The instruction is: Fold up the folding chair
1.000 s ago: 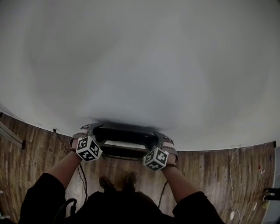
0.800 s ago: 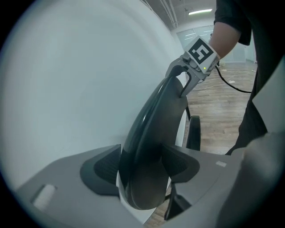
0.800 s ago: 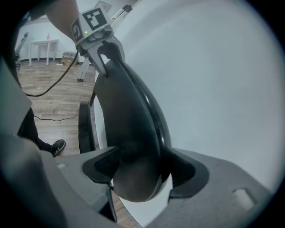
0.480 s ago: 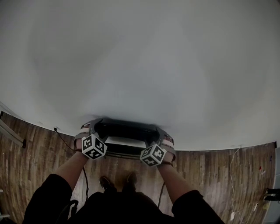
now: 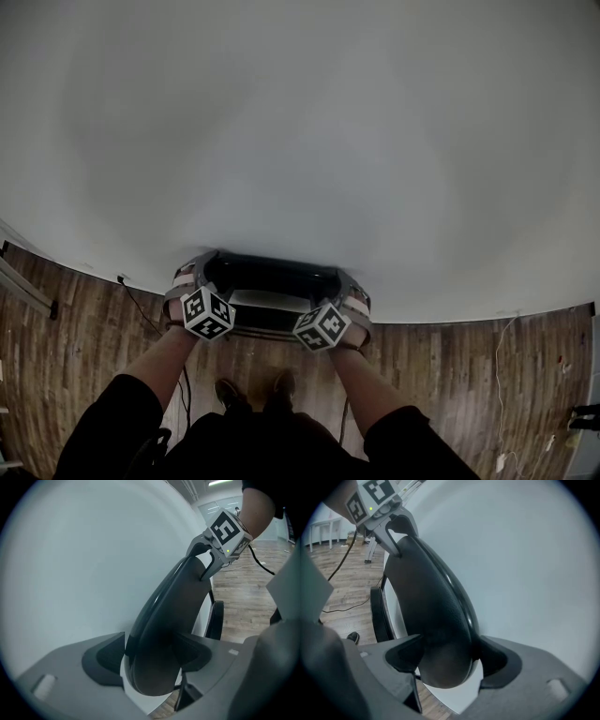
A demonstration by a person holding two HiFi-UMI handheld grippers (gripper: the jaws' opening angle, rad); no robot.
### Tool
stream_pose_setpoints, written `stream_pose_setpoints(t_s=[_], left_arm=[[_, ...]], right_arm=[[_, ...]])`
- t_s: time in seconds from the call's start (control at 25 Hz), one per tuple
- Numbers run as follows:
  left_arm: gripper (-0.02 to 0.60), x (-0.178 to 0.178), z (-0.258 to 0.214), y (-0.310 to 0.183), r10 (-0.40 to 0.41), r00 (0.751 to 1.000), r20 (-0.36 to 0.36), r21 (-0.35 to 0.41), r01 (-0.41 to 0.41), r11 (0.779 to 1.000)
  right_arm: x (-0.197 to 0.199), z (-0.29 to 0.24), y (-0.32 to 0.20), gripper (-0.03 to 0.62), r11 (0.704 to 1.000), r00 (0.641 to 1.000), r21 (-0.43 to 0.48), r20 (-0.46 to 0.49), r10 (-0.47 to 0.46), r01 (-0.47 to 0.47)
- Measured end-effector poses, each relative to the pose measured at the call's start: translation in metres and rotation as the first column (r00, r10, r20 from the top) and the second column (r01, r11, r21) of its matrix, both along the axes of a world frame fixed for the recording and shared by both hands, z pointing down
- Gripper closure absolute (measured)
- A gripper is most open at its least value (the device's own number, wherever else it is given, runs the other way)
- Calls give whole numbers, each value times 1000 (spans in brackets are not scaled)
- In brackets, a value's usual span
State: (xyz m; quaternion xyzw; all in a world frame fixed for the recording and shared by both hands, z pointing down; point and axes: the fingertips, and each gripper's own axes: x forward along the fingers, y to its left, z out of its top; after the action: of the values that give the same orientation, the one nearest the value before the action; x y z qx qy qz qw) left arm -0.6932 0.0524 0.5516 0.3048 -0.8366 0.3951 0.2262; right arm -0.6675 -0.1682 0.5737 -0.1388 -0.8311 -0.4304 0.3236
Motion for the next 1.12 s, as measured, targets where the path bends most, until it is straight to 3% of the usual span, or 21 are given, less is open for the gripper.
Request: stream_pose_setpoints(t_s=[0.6, 1.12], left_arm=[[273, -5, 1, 0, -70, 997, 34, -14, 70, 997], [285, -8, -1, -3, -68, 997, 37, -24, 69, 997]], right_arm=[[-4, 1, -4, 241, 998, 999, 39, 19, 49, -50], [-4, -6, -4, 241, 998, 998, 38, 48, 47, -49]])
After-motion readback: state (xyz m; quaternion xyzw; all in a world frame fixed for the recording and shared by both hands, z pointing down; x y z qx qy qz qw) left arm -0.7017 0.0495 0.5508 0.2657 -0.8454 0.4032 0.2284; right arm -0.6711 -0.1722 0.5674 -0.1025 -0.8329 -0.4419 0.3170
